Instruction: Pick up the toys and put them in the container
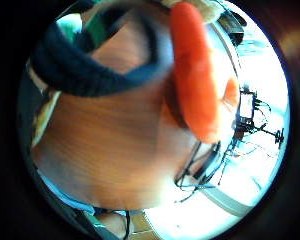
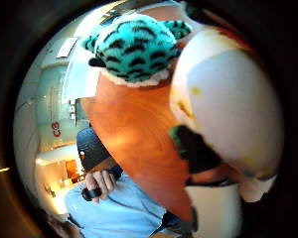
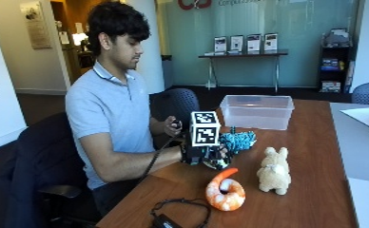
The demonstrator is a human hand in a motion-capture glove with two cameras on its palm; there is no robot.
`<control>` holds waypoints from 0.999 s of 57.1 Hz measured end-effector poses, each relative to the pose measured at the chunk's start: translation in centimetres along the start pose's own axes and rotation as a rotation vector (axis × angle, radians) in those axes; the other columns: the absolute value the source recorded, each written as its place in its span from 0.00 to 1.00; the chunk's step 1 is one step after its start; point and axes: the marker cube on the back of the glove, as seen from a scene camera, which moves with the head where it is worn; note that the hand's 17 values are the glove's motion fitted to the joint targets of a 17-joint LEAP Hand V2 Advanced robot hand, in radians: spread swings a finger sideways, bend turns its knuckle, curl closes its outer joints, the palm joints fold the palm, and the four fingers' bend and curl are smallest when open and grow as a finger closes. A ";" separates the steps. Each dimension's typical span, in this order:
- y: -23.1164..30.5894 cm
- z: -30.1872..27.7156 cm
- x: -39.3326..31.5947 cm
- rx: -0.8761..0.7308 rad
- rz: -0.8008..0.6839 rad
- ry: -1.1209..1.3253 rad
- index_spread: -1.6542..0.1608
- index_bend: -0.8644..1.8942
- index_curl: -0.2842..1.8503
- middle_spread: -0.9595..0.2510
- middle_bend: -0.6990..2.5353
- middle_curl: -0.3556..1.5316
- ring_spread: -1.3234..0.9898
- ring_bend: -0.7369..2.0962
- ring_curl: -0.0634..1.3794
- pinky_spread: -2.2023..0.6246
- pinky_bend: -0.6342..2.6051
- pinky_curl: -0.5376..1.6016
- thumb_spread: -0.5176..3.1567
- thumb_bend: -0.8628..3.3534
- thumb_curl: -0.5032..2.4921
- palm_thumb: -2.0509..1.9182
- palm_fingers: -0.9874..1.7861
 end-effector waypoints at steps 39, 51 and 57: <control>-17.2 -16.0 -27.5 0.200 -0.449 -0.198 0.81 0.37 0.19 0.77 0.35 0.30 0.46 0.59 0.29 0.65 0.48 0.44 0.58 0.41 0.25 0.68 0.73; -20.5 -13.6 -33.2 0.068 -0.447 -0.258 0.81 0.37 0.19 0.78 0.36 0.32 0.46 0.61 0.31 0.65 0.50 0.45 0.58 0.43 0.26 0.67 0.73; -20.5 -11.8 -32.9 -0.155 -0.426 -0.220 0.78 0.38 0.21 0.79 0.30 0.31 0.49 0.50 0.27 0.68 0.49 0.47 0.58 0.41 0.23 0.61 0.39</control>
